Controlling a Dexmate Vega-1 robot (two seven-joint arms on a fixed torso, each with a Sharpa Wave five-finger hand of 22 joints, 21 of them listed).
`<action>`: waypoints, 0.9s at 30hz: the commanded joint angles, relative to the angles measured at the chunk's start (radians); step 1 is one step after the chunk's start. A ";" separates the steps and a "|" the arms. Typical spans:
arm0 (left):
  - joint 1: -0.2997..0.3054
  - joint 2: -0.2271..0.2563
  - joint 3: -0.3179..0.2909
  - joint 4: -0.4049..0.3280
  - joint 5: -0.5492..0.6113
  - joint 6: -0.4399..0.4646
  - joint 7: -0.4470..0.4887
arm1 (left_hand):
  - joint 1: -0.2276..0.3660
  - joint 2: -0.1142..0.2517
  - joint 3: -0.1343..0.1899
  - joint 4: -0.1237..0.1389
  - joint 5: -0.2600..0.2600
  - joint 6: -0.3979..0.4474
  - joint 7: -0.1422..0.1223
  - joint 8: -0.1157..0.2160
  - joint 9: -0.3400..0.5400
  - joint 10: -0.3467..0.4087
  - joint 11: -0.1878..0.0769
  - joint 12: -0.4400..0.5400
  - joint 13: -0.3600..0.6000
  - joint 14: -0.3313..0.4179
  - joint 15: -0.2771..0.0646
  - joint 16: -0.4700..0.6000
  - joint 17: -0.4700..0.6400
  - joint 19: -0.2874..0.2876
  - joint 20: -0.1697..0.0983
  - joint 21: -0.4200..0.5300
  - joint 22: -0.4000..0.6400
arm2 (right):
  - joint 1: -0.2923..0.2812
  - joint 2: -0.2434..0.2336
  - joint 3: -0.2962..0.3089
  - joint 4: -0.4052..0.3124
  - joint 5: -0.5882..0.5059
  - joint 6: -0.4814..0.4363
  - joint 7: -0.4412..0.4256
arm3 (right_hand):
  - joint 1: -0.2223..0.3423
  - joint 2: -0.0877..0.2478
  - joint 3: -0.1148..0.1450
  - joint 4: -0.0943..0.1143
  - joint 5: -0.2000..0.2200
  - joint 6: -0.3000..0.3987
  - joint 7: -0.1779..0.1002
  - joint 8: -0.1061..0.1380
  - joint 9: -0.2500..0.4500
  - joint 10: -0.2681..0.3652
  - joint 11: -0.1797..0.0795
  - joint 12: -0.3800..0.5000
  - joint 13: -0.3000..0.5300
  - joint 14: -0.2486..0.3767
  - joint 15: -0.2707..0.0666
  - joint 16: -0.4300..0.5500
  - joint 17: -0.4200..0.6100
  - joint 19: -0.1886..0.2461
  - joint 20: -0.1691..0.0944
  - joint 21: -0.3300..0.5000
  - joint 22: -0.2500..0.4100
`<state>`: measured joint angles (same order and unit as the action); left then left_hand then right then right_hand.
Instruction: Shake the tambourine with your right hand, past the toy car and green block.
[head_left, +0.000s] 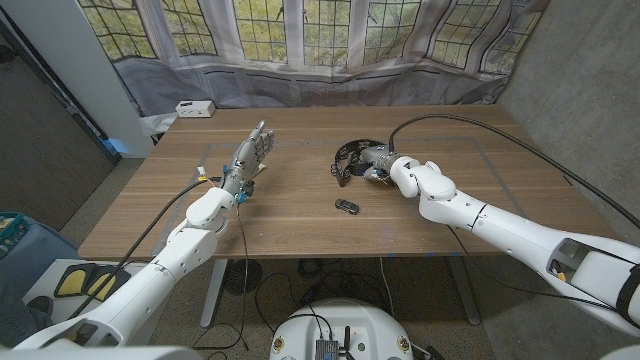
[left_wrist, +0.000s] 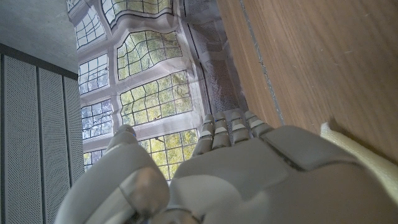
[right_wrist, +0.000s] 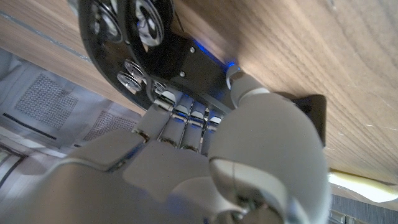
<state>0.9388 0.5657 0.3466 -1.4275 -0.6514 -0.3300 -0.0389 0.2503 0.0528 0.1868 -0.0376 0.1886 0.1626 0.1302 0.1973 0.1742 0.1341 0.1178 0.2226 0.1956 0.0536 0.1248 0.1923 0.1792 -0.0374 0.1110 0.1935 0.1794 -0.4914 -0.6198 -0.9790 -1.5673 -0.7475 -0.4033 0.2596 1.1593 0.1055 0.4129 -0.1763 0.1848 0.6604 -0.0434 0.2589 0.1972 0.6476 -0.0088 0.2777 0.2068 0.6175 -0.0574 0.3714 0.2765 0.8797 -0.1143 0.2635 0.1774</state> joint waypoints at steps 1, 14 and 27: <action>0.014 -0.002 -0.005 -0.007 -0.005 -0.001 0.011 | -0.001 0.008 0.002 -0.007 -0.001 0.010 0.008 -0.005 0.005 0.004 0.001 -0.002 0.001 0.006 0.003 -0.001 0.002 -0.004 0.009 0.005 0.001 | 0.006 0.012 -0.015 0.048 -0.007 0.012 -0.036 | 0.041 0.012 -0.010 0.004 -0.002 0.064 -0.017 0.019 0.003 0.056 -0.011 0.015 0.005 0.047 -0.099 0.032 0.022 0.034 -0.020 0.018 0.002; 0.014 -0.006 -0.002 -0.007 -0.006 0.000 0.009 | -0.002 0.009 0.002 -0.008 -0.002 0.012 0.007 -0.005 0.005 0.006 -0.001 -0.002 0.002 0.008 0.002 -0.001 0.002 -0.003 0.011 0.005 0.001 | -0.037 -0.021 0.019 -0.004 0.001 0.055 -0.140 | 0.128 0.036 -0.031 0.005 0.003 0.200 -0.025 0.042 0.004 0.199 -0.014 0.033 0.004 0.232 -0.156 0.121 0.069 0.143 -0.038 0.084 0.016; 0.013 -0.014 0.001 -0.004 -0.007 -0.003 0.012 | -0.002 0.010 0.002 -0.010 -0.002 0.022 -0.004 -0.002 0.005 0.016 -0.013 0.000 0.002 0.017 -0.012 0.001 0.002 0.000 0.008 0.006 0.001 | -0.089 -0.055 0.074 -0.061 0.016 0.118 -0.247 | 0.162 0.036 -0.066 0.013 0.004 0.313 -0.042 0.073 0.015 0.326 -0.032 0.078 0.028 0.367 -0.180 0.154 0.087 0.215 -0.054 0.155 0.025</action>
<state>0.9520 0.5585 0.3441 -1.4337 -0.6568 -0.3300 -0.0279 0.2503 0.0528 0.1853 -0.0444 0.1886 0.1753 0.1284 0.1973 0.1742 0.1449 0.1070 0.2226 0.1956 0.0643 0.1141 0.1923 0.1792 -0.0374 0.1109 0.1935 0.1792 -0.5425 -0.6496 -0.9427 -1.5819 -0.7337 -0.3287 0.0954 1.2549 0.0854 0.3515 -0.1654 0.1857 0.8423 0.0325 0.3226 0.2073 0.9561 -0.0394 0.3469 0.2258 0.9297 -0.0949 0.5148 0.3618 1.0226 -0.1005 0.4091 0.1981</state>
